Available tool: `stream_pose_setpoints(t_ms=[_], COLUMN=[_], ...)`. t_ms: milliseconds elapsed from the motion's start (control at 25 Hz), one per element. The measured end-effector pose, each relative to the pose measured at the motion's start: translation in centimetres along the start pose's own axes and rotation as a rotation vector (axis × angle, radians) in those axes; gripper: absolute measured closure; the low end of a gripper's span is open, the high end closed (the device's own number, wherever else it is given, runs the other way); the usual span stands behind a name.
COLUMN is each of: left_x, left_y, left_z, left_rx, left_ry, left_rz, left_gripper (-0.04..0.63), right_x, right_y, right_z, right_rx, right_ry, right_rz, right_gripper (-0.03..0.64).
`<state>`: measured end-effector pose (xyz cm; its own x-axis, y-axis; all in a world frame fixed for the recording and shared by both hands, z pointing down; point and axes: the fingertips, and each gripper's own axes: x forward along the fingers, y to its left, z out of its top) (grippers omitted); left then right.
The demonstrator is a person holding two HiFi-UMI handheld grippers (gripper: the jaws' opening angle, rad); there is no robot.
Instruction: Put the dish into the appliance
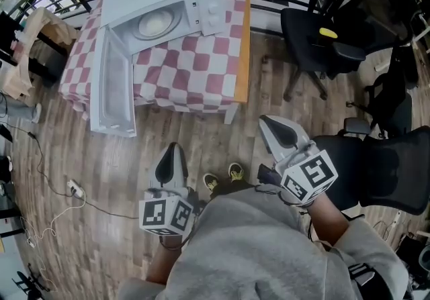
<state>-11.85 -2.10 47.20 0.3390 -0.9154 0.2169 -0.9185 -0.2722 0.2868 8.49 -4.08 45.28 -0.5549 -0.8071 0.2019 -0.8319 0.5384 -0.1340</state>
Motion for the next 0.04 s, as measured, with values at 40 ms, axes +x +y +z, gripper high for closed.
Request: stream_pose_setpoints(t_ms=[40], left_x=[0.24], left_y=[-0.23], left_z=[-0.02], left_rx=[0.002], left_ry=[0.001], left_rz=[-0.005], left_gripper=[0.584], right_x=[0.25], right_y=[-0.07], right_z=[0.16], right_rx=[-0.005], right_ry=[-0.008], right_rz=[0.000], right_gripper=[0.617])
